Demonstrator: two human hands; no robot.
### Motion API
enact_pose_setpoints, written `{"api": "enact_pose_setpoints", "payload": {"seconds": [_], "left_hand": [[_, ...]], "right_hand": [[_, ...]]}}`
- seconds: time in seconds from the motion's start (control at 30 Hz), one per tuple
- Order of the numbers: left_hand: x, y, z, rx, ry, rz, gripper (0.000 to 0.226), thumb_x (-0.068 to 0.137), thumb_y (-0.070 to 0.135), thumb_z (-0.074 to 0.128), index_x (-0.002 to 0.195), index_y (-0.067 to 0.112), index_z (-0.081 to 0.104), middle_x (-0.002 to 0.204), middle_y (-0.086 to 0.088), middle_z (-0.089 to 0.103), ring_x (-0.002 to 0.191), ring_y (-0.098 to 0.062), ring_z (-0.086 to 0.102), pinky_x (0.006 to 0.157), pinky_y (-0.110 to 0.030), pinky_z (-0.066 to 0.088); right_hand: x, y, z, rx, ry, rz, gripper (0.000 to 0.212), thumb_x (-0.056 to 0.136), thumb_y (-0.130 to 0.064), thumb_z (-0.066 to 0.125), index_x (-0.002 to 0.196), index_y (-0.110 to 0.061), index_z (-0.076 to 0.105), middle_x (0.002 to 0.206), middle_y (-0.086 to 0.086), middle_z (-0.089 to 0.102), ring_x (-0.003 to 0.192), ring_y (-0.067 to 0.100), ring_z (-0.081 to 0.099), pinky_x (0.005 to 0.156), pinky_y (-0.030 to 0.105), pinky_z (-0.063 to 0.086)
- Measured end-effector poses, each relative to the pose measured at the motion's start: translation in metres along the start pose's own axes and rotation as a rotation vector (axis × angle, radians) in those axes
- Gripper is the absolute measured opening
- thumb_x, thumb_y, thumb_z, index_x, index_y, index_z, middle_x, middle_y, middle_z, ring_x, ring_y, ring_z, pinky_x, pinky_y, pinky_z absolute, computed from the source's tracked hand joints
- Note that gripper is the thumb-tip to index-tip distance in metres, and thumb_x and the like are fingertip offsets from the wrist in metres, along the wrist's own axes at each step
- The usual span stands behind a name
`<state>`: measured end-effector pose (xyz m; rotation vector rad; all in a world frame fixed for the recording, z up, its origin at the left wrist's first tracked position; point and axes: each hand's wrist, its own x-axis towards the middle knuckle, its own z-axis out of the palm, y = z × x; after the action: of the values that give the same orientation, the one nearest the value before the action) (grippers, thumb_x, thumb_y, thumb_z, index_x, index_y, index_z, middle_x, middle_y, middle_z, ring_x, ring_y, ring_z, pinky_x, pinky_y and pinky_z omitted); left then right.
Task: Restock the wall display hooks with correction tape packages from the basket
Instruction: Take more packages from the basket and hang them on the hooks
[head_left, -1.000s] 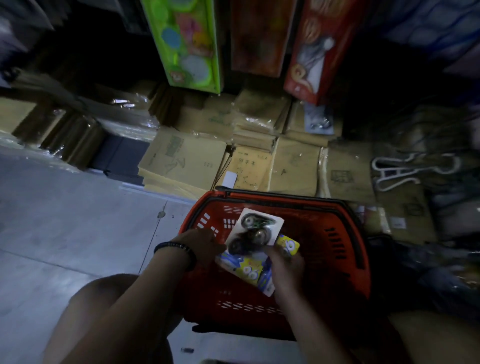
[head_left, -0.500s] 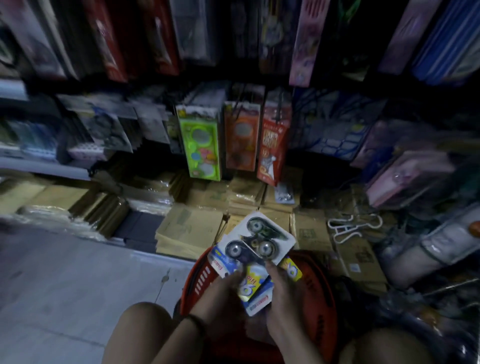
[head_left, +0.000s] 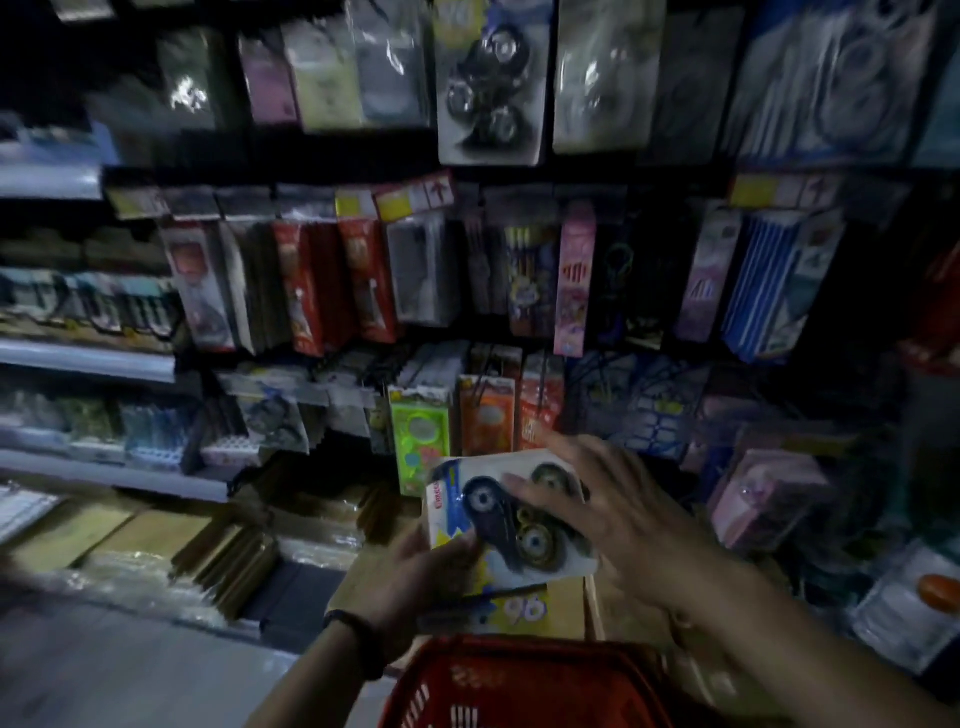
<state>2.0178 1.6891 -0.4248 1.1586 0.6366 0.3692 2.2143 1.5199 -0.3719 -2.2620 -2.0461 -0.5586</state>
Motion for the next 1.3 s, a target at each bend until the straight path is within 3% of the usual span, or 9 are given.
{"api": "enact_pose_setpoints", "payload": {"seconds": [0.13,0.37,0.57,0.67,0.77,0.93,1.0,1.1,1.3], "left_hand": [[0.002,0.039,0.008,0.106,-0.01,0.104,0.031,0.093,0.015,0.077,0.123,0.012,0.07,0.113,-0.016,0.08,0.101,-0.034,0.077,0.078,-0.053,0.066],[0.007,0.106,0.007,0.186,-0.11,0.167,0.037,0.091,0.012,0.078,0.126,0.005,0.068,0.118,-0.021,0.077,0.109,-0.04,0.075,0.077,-0.042,0.066],[0.011,0.159,0.011,0.228,-0.166,0.299,0.033,0.094,0.003,0.072,0.126,0.007,0.067,0.121,-0.025,0.075,0.097,-0.031,0.079,0.072,-0.037,0.066],[0.008,0.179,0.016,0.217,-0.138,0.339,0.035,0.095,0.003,0.072,0.129,0.003,0.065,0.119,-0.028,0.075,0.082,-0.027,0.08,0.059,-0.031,0.063],[0.01,0.196,0.02,0.186,-0.11,0.381,0.03,0.097,0.009,0.071,0.126,0.006,0.068,0.114,-0.023,0.078,0.083,-0.027,0.08,0.058,-0.032,0.064],[0.014,0.221,0.02,0.065,-0.08,0.405,0.033,0.097,0.03,0.066,0.12,0.006,0.071,0.115,-0.019,0.079,0.109,-0.041,0.074,0.079,-0.044,0.065],[0.015,0.229,0.017,0.025,-0.127,0.398,0.027,0.098,0.016,0.067,0.123,0.008,0.067,0.117,-0.018,0.078,0.114,-0.044,0.072,0.074,-0.042,0.067],[0.019,0.243,0.008,0.009,-0.179,0.414,0.051,0.089,-0.007,0.072,0.135,0.009,0.058,0.122,-0.019,0.076,0.112,-0.043,0.074,0.078,-0.048,0.065],[0.028,0.278,-0.007,0.069,0.032,0.616,0.057,0.077,-0.011,0.079,0.126,0.011,0.062,0.113,-0.016,0.079,0.102,-0.035,0.078,0.083,-0.05,0.063]], "right_hand": [[0.034,0.022,-0.06,-0.19,-0.064,-0.268,0.139,0.072,0.009,0.08,0.162,-0.053,-0.006,0.174,-0.001,-0.02,0.157,0.038,0.01,0.115,0.059,0.036],[0.078,0.041,-0.115,-0.315,-0.24,-0.439,0.14,0.064,-0.034,0.094,0.164,-0.045,-0.004,0.171,-0.008,-0.03,0.16,0.032,-0.006,0.125,0.057,0.018],[0.107,0.044,-0.155,-0.399,-0.196,-0.511,0.144,0.06,-0.046,0.093,0.166,-0.038,-0.005,0.175,-0.006,-0.011,0.157,0.033,0.013,0.12,0.052,0.029],[0.119,0.045,-0.171,-0.43,-0.175,-0.502,0.141,0.062,-0.048,0.092,0.167,-0.034,-0.001,0.175,0.002,0.002,0.152,0.034,0.02,0.115,0.053,0.037],[0.128,0.047,-0.183,-0.447,-0.127,-0.464,0.136,0.061,-0.053,0.09,0.167,-0.027,0.009,0.173,0.009,0.013,0.149,0.034,0.027,0.111,0.052,0.042],[0.148,0.062,-0.188,-0.386,0.03,-0.241,0.134,0.052,-0.07,0.081,0.162,-0.016,0.027,0.159,0.019,0.036,0.136,0.04,0.044,0.101,0.053,0.052],[0.158,0.071,-0.193,-0.355,0.087,-0.146,0.133,0.054,-0.074,0.077,0.163,-0.017,0.026,0.157,0.018,0.036,0.138,0.04,0.042,0.103,0.056,0.05],[0.169,0.081,-0.204,-0.341,0.157,-0.047,0.13,0.063,-0.076,0.071,0.166,-0.02,0.015,0.161,0.014,0.027,0.146,0.035,0.03,0.113,0.052,0.043],[0.204,0.093,-0.226,-0.254,0.301,0.176,0.129,0.068,-0.077,0.069,0.168,-0.026,0.006,0.168,0.008,0.015,0.153,0.033,0.018,0.12,0.051,0.036]]}}
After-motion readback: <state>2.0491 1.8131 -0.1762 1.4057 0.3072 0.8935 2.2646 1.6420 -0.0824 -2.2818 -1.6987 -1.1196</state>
